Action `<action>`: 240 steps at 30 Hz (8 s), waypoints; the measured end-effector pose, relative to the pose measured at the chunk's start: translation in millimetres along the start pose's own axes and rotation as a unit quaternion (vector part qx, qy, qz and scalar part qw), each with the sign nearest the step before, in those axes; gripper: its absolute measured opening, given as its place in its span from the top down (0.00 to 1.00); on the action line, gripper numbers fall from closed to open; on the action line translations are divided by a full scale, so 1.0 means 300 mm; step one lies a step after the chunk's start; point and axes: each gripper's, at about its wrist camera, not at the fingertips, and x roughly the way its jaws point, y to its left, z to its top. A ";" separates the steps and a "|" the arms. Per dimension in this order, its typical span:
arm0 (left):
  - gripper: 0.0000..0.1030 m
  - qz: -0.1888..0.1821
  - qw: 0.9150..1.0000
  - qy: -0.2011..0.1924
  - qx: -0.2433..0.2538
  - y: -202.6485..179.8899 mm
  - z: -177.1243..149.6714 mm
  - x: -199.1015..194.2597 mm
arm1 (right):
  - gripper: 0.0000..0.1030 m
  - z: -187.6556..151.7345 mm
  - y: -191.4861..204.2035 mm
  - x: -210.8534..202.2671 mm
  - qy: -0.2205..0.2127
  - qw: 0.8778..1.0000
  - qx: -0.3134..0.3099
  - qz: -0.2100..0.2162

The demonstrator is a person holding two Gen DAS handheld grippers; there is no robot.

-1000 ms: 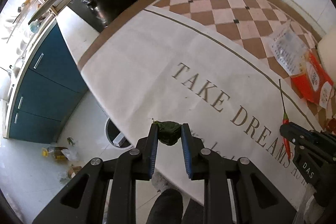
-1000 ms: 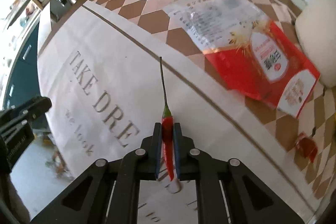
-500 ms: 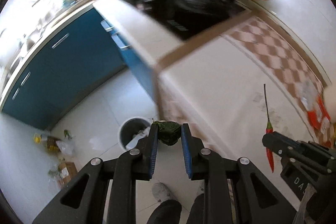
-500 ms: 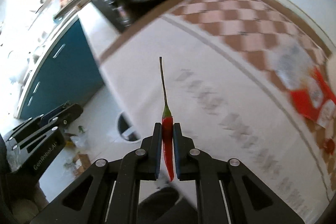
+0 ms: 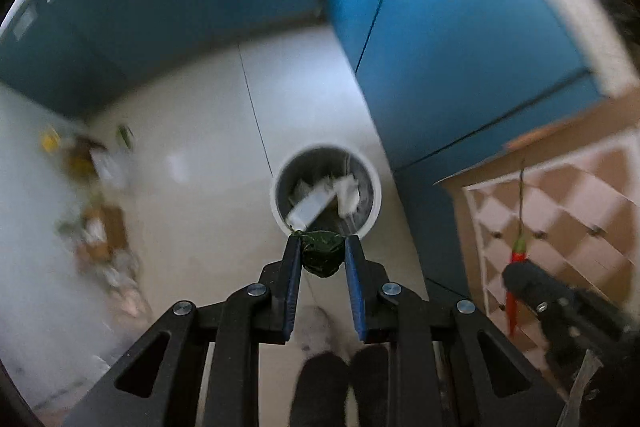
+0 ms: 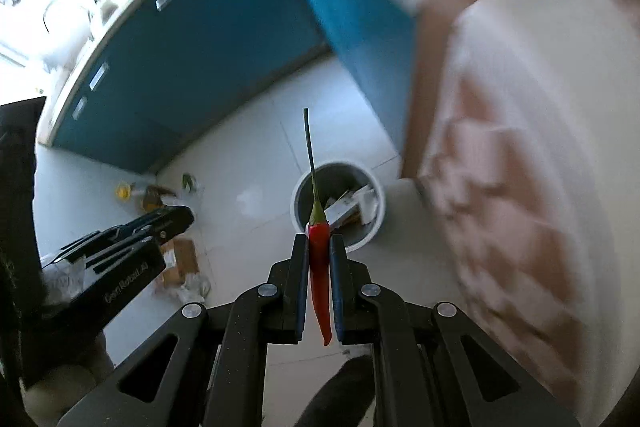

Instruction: Collect trash

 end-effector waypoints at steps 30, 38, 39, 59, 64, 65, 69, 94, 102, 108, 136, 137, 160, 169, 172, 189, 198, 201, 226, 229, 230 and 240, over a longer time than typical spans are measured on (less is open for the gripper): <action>0.04 0.055 0.998 0.029 -0.025 0.223 0.031 0.535 | 0.13 0.051 -0.130 1.024 0.119 0.989 -0.028 -0.088; 0.04 0.068 0.997 0.006 -0.042 0.213 -0.084 0.249 | 0.00 0.015 -0.014 0.704 0.081 0.987 -0.080 -0.111; 0.04 0.066 0.997 0.003 -0.044 0.207 -0.096 0.204 | 0.00 0.011 -0.008 0.671 0.078 0.987 -0.081 -0.110; 0.04 0.046 0.994 -0.095 -0.033 0.055 -0.330 -0.613 | 0.00 -0.116 0.193 -0.395 -0.031 0.992 -0.100 -0.065; 0.04 0.064 0.992 -0.108 -0.030 0.002 -0.411 -0.764 | 0.00 -0.181 0.210 -0.614 -0.050 0.992 -0.105 -0.044; 0.04 0.071 0.991 -0.110 -0.031 -0.011 -0.422 -0.790 | 0.00 -0.189 0.210 -0.640 -0.051 0.992 -0.104 -0.039; 0.04 0.100 0.985 -0.141 -0.026 -0.099 -0.466 -0.905 | 0.00 -0.228 0.172 -0.743 -0.056 0.994 -0.092 0.011; 0.04 0.038 0.945 -0.078 0.316 -1.664 -0.625 -0.602 | 0.00 -0.814 -1.490 -1.229 -0.147 0.906 0.373 -0.134; 0.04 0.029 0.944 -0.043 0.325 -1.856 -0.540 -0.435 | 0.26 -0.834 -1.660 -1.090 -0.142 0.899 0.401 -0.102; 0.05 -0.001 0.948 -0.042 0.315 -1.944 -0.426 -0.360 | 0.66 -0.811 -1.681 -1.032 -0.142 0.903 0.390 -0.108; 0.95 -0.008 0.912 -0.183 0.367 -1.957 -0.449 -0.640 | 0.83 -0.835 -1.721 -1.117 -0.153 0.894 0.419 -0.038; 0.95 -0.008 0.914 -0.190 0.358 -1.917 -0.441 -0.669 | 0.83 -0.827 -1.704 -1.133 -0.156 0.897 0.412 -0.038; 0.96 0.044 0.945 -0.302 0.122 -0.896 -0.211 -1.079 | 0.83 -0.221 -0.986 -1.136 -0.151 0.974 0.171 0.008; 0.96 0.074 0.960 -0.266 0.052 -0.402 -0.175 -0.998 | 0.83 -0.068 -0.465 -0.929 -0.112 0.989 0.086 0.041; 0.96 0.076 0.966 -0.246 0.037 -0.268 -0.148 -0.919 | 0.83 -0.052 -0.282 -0.801 -0.084 0.993 0.065 0.048; 0.96 0.053 0.993 -0.076 -0.074 0.152 0.139 0.111 | 0.84 0.059 0.060 0.240 0.055 0.998 -0.013 0.006; 0.94 -0.012 0.993 0.032 -0.115 0.222 0.215 0.792 | 0.84 0.098 -0.115 0.880 0.125 0.991 -0.015 -0.035; 0.91 -0.025 0.990 0.061 -0.121 0.225 0.205 0.925 | 0.84 0.108 -0.172 1.054 0.143 0.989 -0.008 -0.041; 0.02 0.081 0.988 -0.005 -0.129 0.281 -0.083 0.394 | 0.00 0.110 -0.053 0.990 0.139 0.981 -0.083 -0.109; 0.02 0.085 0.988 -0.019 -0.125 0.262 -0.139 0.272 | 0.00 0.086 0.004 0.825 0.118 0.982 -0.097 -0.108; 0.02 0.084 0.989 -0.024 -0.122 0.256 -0.160 0.226 | 0.00 0.074 0.027 0.763 0.110 0.983 -0.102 -0.107; 0.02 0.081 0.987 -0.096 -0.101 0.179 -0.380 -0.277 | 0.00 -0.087 0.192 0.109 0.025 0.987 -0.128 -0.098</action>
